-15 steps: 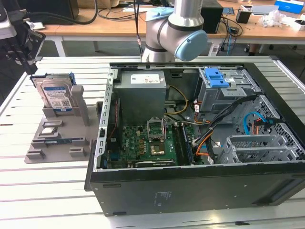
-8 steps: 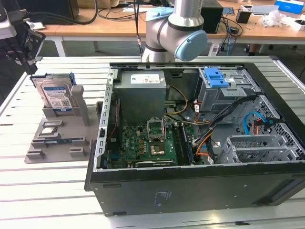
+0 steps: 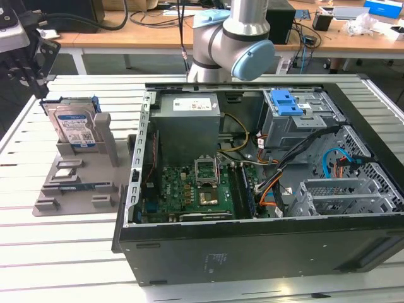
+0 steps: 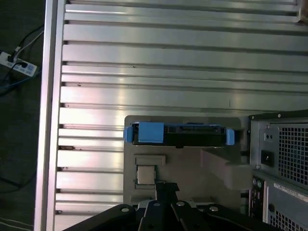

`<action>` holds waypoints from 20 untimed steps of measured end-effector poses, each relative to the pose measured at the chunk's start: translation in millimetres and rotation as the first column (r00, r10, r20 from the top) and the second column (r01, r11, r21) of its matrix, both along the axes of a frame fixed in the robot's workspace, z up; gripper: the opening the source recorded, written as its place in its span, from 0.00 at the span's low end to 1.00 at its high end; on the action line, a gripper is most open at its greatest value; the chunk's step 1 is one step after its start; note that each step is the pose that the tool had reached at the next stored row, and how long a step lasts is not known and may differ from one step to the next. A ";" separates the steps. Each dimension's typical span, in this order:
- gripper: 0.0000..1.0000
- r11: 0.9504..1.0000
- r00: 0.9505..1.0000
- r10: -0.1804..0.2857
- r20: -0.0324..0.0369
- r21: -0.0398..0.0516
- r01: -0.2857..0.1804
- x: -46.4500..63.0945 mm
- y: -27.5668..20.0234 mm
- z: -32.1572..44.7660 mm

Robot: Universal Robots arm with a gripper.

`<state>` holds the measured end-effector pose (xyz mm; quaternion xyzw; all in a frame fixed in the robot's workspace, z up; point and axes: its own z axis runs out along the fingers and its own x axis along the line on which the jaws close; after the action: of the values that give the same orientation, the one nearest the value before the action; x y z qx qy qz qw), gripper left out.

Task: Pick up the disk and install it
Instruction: 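Pick up the disk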

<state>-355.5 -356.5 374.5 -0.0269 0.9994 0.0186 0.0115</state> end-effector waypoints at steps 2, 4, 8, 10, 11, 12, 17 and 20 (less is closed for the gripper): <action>0.11 0.999 0.999 0.046 0.000 -0.001 -0.046 0.0 0.0 0.0; 0.11 0.997 0.997 0.072 0.000 -0.001 -0.072 0.0 0.0 0.0; 0.11 0.985 0.985 0.175 0.000 -0.001 -0.175 0.0 0.0 0.0; 0.11 0.980 0.980 0.199 0.000 -0.001 -0.199 0.0 0.0 0.0; 0.11 0.978 0.978 0.209 0.000 -0.001 -0.209 0.0 0.0 0.0; 0.11 0.975 0.975 0.223 0.000 -0.001 -0.223 0.0 0.0 0.0; 0.11 0.956 0.956 0.295 0.000 -0.001 -0.295 0.0 0.0 0.0; 0.11 0.943 0.943 0.331 0.000 -0.001 -0.331 0.0 0.0 0.0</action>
<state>-355.5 -356.5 374.5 -0.1946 0.9807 0.0196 0.0082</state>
